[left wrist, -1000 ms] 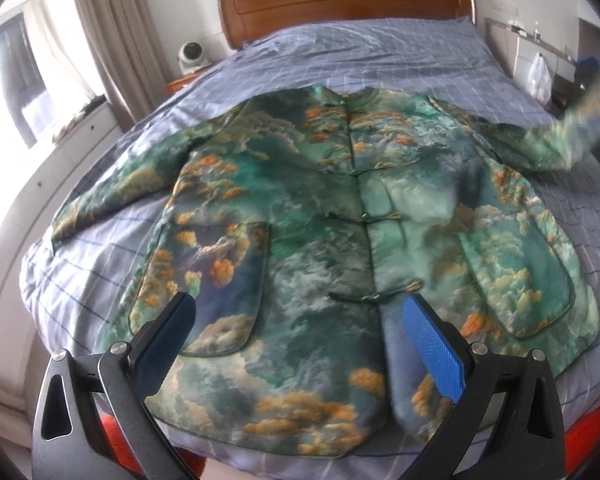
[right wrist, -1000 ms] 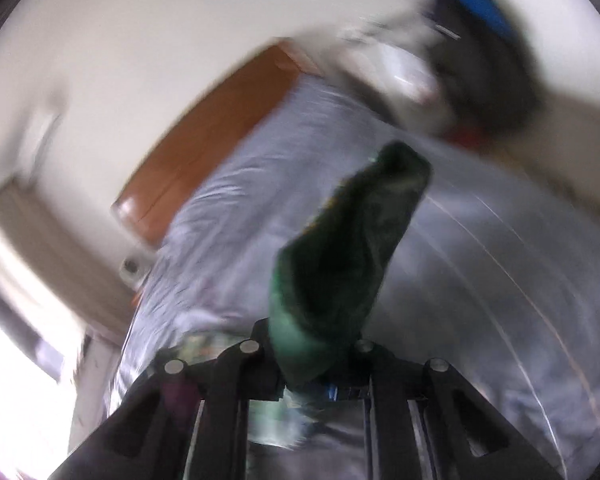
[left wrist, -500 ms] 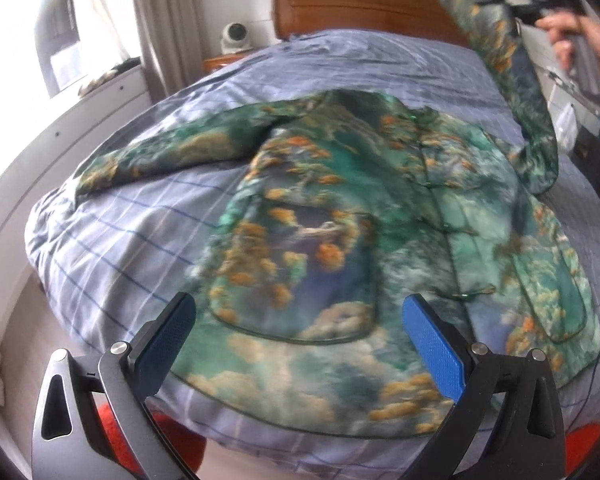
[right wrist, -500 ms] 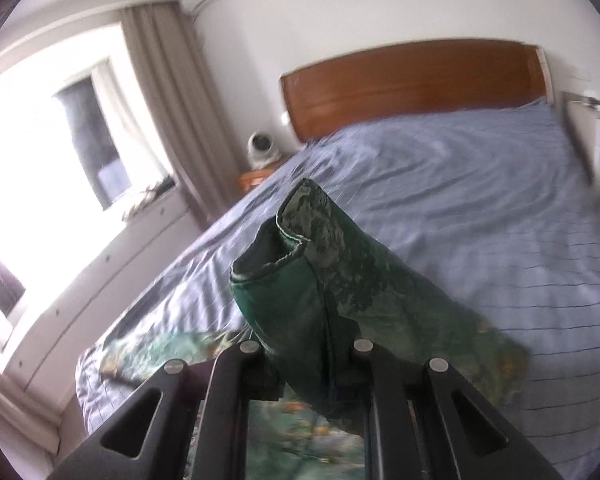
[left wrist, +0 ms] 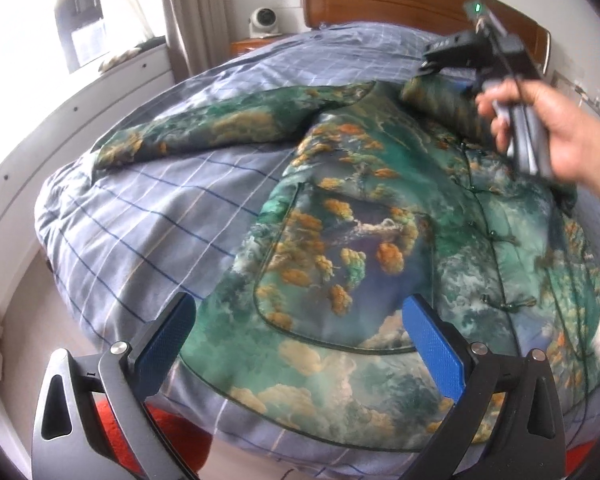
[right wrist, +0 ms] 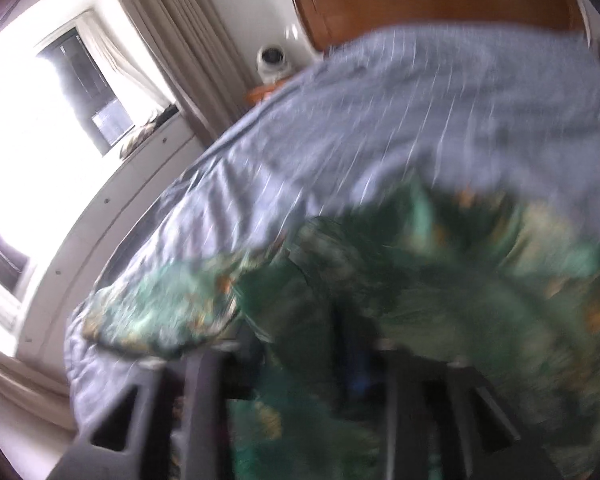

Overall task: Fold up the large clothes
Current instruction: 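Carry the sleeve across the jacket body with the right gripper and lay it down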

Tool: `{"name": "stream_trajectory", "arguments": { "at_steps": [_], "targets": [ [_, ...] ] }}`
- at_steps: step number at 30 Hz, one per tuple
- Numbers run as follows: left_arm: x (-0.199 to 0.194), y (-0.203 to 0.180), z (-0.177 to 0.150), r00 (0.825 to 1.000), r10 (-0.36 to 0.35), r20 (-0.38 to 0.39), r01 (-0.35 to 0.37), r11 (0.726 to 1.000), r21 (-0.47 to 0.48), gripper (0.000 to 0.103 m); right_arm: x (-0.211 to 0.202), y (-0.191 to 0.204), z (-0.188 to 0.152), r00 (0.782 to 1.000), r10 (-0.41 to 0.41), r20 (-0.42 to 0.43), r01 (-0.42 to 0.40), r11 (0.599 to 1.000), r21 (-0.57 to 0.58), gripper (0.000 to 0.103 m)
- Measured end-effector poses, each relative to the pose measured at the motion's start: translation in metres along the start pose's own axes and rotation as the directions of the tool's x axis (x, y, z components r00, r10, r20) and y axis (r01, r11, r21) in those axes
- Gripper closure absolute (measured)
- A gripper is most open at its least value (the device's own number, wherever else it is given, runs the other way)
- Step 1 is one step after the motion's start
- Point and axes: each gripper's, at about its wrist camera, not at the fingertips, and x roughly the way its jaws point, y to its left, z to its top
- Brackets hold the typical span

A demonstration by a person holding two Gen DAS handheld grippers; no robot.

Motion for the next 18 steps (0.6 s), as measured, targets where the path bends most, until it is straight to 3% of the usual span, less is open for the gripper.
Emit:
{"name": "stream_trajectory", "arguments": {
  "at_steps": [4,8,11,14,15,18],
  "targets": [
    [0.001,-0.002,-0.002,1.000,0.003,-0.004,-0.003,1.000,0.007,0.000,0.017,-0.005,-0.027,0.985,0.144,-0.092,-0.139,0.988,0.061,0.050],
    [-0.002,-0.008,-0.003,1.000,0.000,0.000,0.000,1.000,0.017,0.000,-0.015,-0.016,-0.039,0.977,0.193,-0.091,-0.191,0.981,0.023,0.050],
    [-0.008,-0.012,-0.004,1.000,-0.003,0.011,0.003,1.000,0.030,0.000,-0.054,-0.041,-0.039,0.983,0.170,-0.063,-0.170,0.985,0.010,0.047],
    [-0.014,-0.017,-0.005,1.000,0.006,0.024,-0.007,0.999,0.046,0.000,-0.084,-0.088,-0.043,0.995,0.089,-0.046,-0.086,0.994,0.061,0.044],
    [-0.015,-0.018,-0.006,1.000,0.011,0.022,-0.012,0.999,0.049,0.000,-0.087,-0.107,-0.047,0.997,0.056,-0.058,-0.050,0.994,0.098,0.040],
    [-0.016,-0.020,-0.009,1.000,0.025,0.010,-0.026,0.998,0.056,0.000,-0.077,-0.166,-0.071,0.985,-0.031,-0.167,0.066,0.976,0.207,0.040]
  ]
}}
